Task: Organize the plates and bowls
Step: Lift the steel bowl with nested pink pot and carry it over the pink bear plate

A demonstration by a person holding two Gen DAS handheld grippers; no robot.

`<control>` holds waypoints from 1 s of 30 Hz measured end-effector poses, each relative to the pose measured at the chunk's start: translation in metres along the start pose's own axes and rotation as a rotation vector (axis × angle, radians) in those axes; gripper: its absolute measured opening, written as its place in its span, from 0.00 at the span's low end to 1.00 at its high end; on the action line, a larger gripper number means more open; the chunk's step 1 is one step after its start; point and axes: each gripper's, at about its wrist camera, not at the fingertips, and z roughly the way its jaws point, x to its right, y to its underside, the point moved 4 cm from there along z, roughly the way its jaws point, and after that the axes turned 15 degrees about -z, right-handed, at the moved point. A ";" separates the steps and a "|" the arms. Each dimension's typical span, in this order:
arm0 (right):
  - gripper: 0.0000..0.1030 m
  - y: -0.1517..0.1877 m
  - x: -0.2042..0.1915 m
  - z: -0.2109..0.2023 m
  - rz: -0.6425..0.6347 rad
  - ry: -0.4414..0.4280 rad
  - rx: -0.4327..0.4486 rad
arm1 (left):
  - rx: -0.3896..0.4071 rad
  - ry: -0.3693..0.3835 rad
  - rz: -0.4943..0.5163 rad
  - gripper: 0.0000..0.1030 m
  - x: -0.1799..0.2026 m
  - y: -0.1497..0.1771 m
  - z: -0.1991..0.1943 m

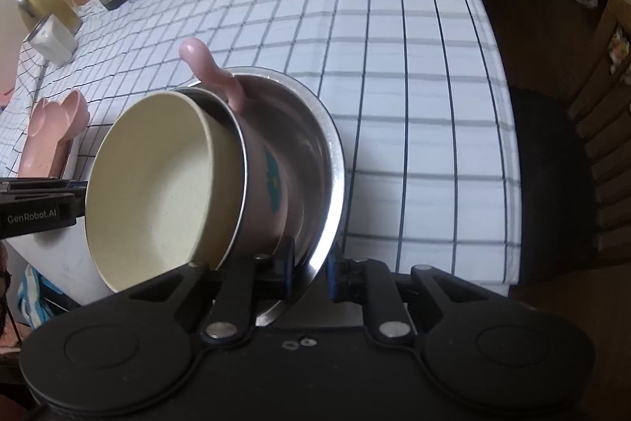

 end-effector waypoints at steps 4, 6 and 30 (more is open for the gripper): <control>0.16 -0.008 -0.005 -0.012 -0.015 -0.011 0.022 | 0.020 -0.003 -0.015 0.15 -0.003 -0.005 -0.014; 0.16 -0.014 -0.010 -0.019 -0.028 -0.017 0.036 | 0.025 -0.006 -0.020 0.15 -0.006 -0.008 -0.022; 0.15 -0.101 -0.160 -0.019 -0.116 -0.051 0.133 | 0.129 -0.034 -0.038 0.15 -0.158 -0.055 -0.130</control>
